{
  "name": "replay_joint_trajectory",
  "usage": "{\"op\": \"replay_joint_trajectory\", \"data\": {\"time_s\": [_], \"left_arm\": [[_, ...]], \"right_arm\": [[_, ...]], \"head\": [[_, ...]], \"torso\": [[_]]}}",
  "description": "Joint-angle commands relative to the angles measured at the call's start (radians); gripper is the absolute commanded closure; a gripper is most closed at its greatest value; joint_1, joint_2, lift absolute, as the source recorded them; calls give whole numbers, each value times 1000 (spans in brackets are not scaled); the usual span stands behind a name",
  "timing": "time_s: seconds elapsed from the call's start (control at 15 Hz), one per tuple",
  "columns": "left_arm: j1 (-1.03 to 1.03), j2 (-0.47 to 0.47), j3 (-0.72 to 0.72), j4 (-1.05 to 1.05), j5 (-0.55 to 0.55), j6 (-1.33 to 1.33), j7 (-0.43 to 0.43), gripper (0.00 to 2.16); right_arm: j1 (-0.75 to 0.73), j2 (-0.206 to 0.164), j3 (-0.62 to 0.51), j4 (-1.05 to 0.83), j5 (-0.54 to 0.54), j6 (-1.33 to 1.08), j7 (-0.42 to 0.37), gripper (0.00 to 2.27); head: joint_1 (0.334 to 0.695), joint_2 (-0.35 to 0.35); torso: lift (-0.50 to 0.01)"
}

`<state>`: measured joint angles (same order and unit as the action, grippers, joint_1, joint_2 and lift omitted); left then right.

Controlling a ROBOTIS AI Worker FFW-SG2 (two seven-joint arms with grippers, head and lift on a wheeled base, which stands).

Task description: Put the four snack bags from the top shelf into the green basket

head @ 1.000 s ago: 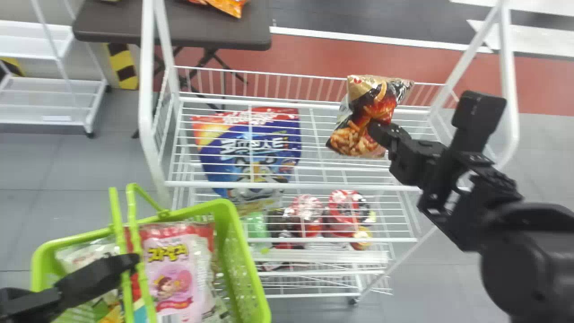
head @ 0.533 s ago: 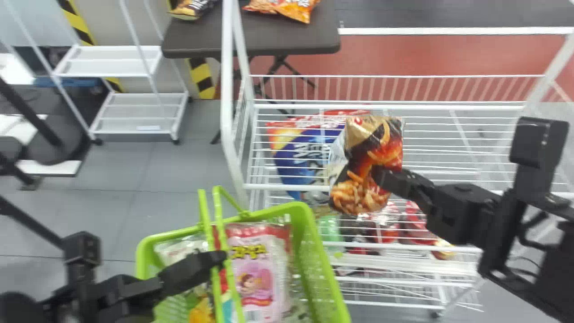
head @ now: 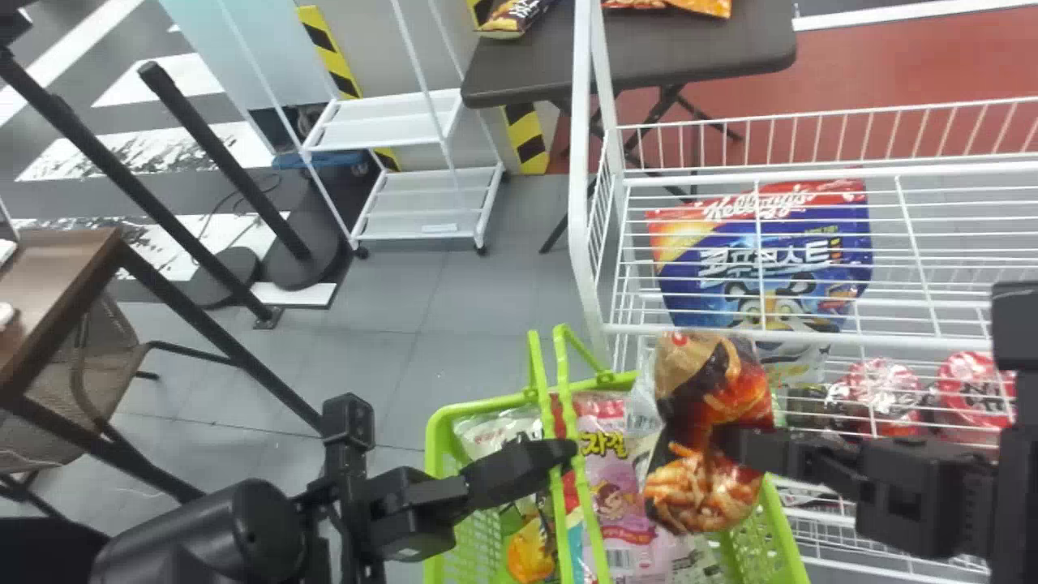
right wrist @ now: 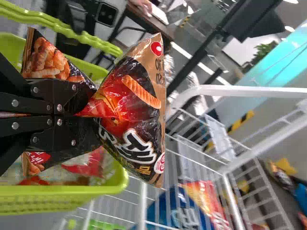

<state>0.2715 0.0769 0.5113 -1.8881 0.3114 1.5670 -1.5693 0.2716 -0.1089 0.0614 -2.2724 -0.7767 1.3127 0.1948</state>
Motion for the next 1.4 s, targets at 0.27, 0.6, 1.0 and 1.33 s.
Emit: {"op": "replay_joint_trajectory", "data": {"time_s": [0.27,0.6,1.0,1.33], "left_arm": [[2,4,0,0,5,4,-11,2142],[2,6,-2,0,5,4,-11,2142],[2,6,3,1,5,4,-11,2142],[2,4,0,0,6,4,-11,2142]], "right_arm": [[-111,2,140,221,68,24,2,1460],[-80,-9,69,119,59,33,48,29],[-29,0,-172,-24,-59,9,87,29],[75,2,-83,48,525,-743,11,29]], "head": [[695,350],[695,350],[695,342],[695,132]], "torso": [[0],[0],[0],[0]]}}
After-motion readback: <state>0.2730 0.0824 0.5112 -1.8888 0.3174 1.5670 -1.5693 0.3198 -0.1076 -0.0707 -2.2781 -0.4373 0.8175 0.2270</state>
